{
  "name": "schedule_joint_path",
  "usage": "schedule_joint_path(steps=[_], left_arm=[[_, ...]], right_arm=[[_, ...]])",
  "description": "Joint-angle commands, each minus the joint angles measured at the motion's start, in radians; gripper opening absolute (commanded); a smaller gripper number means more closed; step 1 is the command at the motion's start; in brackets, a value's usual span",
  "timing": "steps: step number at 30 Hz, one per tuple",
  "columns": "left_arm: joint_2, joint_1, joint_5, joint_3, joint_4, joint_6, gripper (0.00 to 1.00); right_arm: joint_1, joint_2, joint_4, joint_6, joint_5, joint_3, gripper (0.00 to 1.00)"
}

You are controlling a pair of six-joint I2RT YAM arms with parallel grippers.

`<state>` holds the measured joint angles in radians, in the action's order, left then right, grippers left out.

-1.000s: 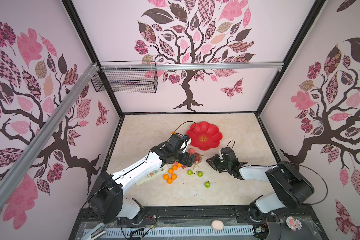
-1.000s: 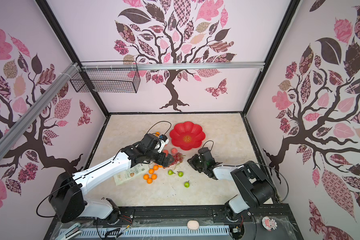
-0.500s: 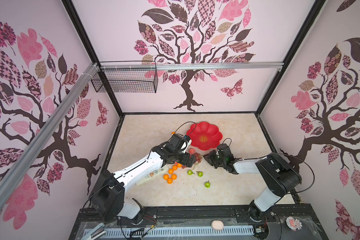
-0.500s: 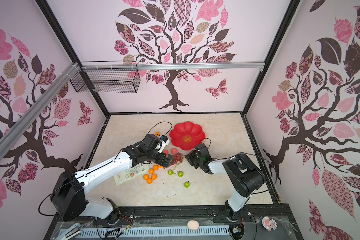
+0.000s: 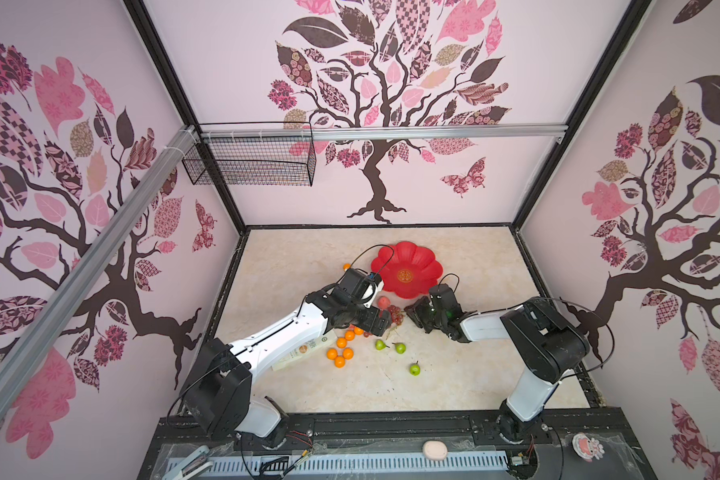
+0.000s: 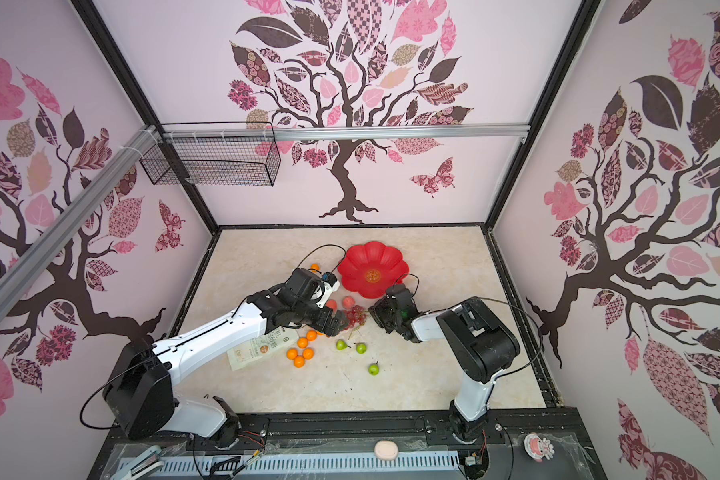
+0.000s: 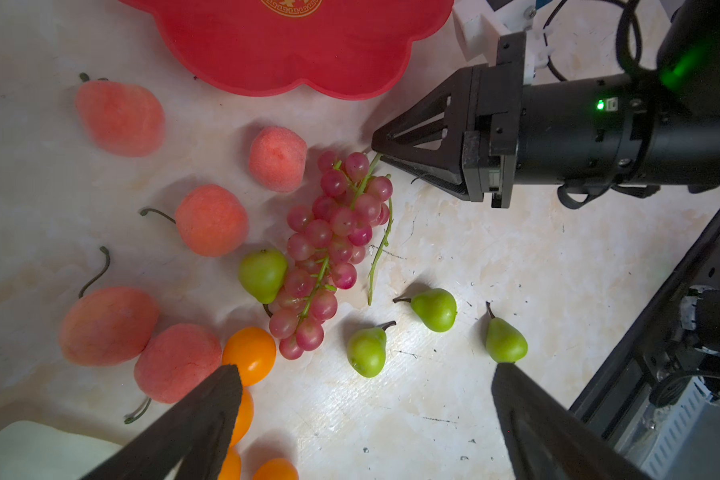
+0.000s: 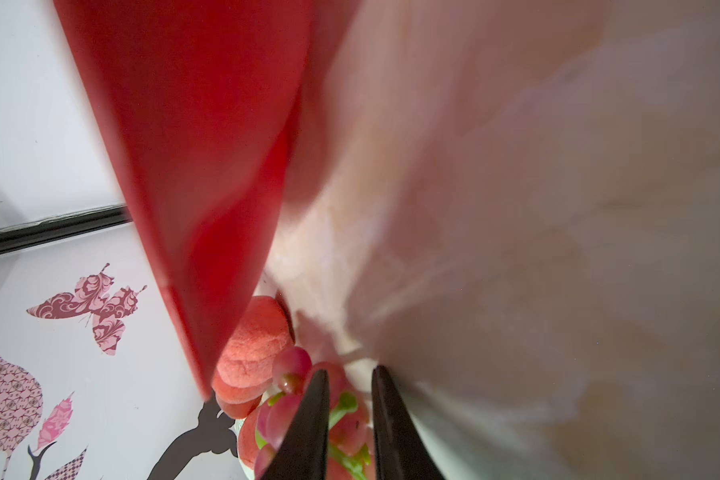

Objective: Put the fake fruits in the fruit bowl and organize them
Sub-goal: 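Lower the right gripper onto the pink grapes stem and close it, then carry the grapes over the bowl with right gripper while left gripper hovers beside it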

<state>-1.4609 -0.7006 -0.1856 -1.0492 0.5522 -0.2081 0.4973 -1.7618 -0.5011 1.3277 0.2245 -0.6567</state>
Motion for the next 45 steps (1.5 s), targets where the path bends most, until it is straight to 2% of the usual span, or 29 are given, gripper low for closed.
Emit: schedule_joint_path(steps=[1, 10, 31, 45], left_arm=[[-0.010, 0.002, -0.008, -0.043, 0.005, 0.015, 0.98], [-0.014, 0.002, -0.005, -0.043, 0.008, 0.018, 0.98], [-0.014, 0.002, 0.012, -0.046, 0.015, 0.022, 0.98], [0.014, 0.003, 0.036, -0.042, 0.008, 0.013, 0.98]], right_arm=[[0.004, -0.044, 0.002, 0.014, -0.005, -0.030, 0.24], [0.004, -0.086, 0.002, 0.019, 0.014, -0.052, 0.26], [0.002, -0.088, 0.026, 0.003, 0.013, -0.078, 0.09], [-0.002, 0.137, 0.149, -0.102, -0.062, -0.079, 0.02]])
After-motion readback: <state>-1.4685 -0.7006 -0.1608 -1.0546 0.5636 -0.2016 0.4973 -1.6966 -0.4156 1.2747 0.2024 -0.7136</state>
